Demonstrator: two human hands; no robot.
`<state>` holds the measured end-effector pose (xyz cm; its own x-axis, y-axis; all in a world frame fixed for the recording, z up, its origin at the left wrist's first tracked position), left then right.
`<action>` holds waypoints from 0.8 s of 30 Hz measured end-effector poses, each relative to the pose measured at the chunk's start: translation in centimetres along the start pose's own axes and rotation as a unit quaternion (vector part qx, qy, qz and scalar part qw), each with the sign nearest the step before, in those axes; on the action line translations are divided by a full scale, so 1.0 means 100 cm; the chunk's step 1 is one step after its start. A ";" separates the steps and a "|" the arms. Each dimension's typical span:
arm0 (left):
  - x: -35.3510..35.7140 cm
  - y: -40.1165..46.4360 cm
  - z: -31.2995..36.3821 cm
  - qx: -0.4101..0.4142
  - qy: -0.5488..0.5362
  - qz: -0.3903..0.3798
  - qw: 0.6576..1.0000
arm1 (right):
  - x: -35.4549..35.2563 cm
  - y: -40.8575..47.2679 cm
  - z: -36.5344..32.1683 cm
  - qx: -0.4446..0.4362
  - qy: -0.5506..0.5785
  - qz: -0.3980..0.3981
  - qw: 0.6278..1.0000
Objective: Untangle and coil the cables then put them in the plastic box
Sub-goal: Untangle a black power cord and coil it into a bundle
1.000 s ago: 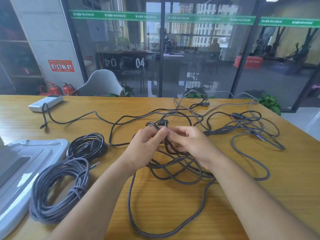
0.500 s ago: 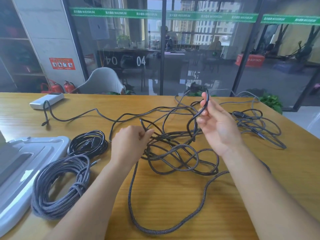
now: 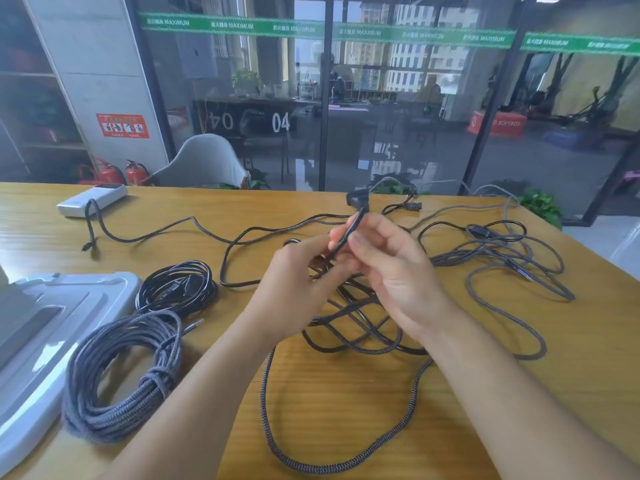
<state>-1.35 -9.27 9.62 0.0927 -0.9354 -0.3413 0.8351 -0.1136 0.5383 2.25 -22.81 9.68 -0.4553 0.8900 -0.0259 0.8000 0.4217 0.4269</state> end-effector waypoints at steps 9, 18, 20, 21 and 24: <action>-0.028 0.000 -0.021 -0.107 -0.147 0.120 0.976 | -0.006 -0.003 0.031 0.026 -0.480 -0.075 0.874; -0.017 0.000 -0.001 -0.112 -0.257 0.048 0.959 | 0.017 -0.009 0.021 -0.100 -0.491 -0.055 0.863; -0.016 0.000 0.004 -0.099 -0.273 0.043 0.956 | 0.014 -0.011 0.005 -0.168 -0.541 0.055 0.822; -0.016 0.000 0.006 -0.094 -0.281 0.043 0.954 | 0.012 -0.014 -0.004 -0.201 -0.564 0.115 0.793; -0.018 0.000 0.010 -0.077 -0.310 0.054 0.946 | 0.014 -0.019 -0.017 -0.240 -0.552 0.158 0.783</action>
<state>-2.03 -7.94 10.99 -0.1152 -0.9608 0.2522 0.9120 -0.0017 0.4101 -0.57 -22.62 10.39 0.5616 0.6569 -0.5031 0.4457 0.2720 0.8528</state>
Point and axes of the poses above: each hand's wrist, its own y-axis towards the middle knuckle, its own x-axis out of the palm, z = x × y, the point moved 6 cm from there along y, towards the middle knuckle, and after that the axes turned 13 degrees about -y, right-handed, at the moved point
